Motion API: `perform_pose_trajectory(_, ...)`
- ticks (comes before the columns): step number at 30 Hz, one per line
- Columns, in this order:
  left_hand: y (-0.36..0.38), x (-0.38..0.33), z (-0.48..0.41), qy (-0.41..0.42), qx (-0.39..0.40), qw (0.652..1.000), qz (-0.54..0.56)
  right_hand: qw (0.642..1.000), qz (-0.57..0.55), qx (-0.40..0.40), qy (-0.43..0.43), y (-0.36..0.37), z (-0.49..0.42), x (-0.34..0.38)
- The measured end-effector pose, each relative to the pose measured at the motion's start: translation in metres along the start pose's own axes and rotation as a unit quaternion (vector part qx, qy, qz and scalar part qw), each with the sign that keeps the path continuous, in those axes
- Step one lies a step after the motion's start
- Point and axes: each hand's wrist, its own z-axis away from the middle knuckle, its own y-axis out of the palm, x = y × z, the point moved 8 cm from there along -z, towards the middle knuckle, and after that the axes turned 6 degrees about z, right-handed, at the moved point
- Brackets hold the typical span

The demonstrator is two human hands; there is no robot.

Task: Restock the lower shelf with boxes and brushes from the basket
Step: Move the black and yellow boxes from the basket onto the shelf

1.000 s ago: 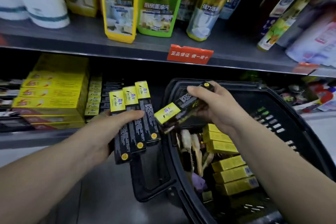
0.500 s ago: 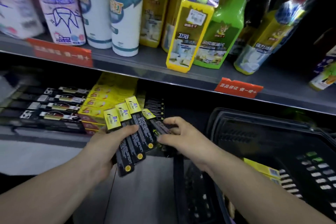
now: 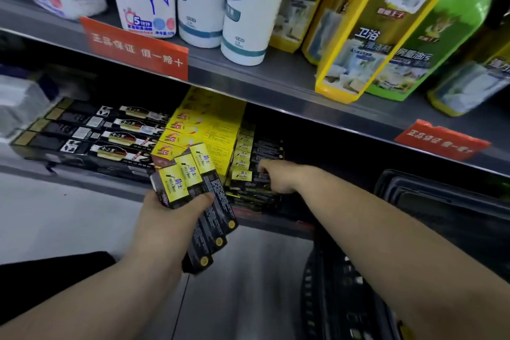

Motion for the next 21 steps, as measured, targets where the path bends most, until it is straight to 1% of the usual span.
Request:
perform_pose_trajectory(3,-0.001,-0.001,-0.002,0.006,-0.004,1.000,0.006,0.999,0.041,0.004,-0.006,0.006,-0.012,-0.003)
perform_pose_trajectory(10,0.004,0.001,-0.003,0.008,0.000,1.000,0.011,0.998,0.066,-0.008,0.007,0.008,-0.020,-0.009)
perform_pose_trajectory(21,0.017,0.006,-0.001,0.015,0.013,1.000,0.000,0.999,0.029,-0.009,-0.019,0.009,-0.015,-0.005)
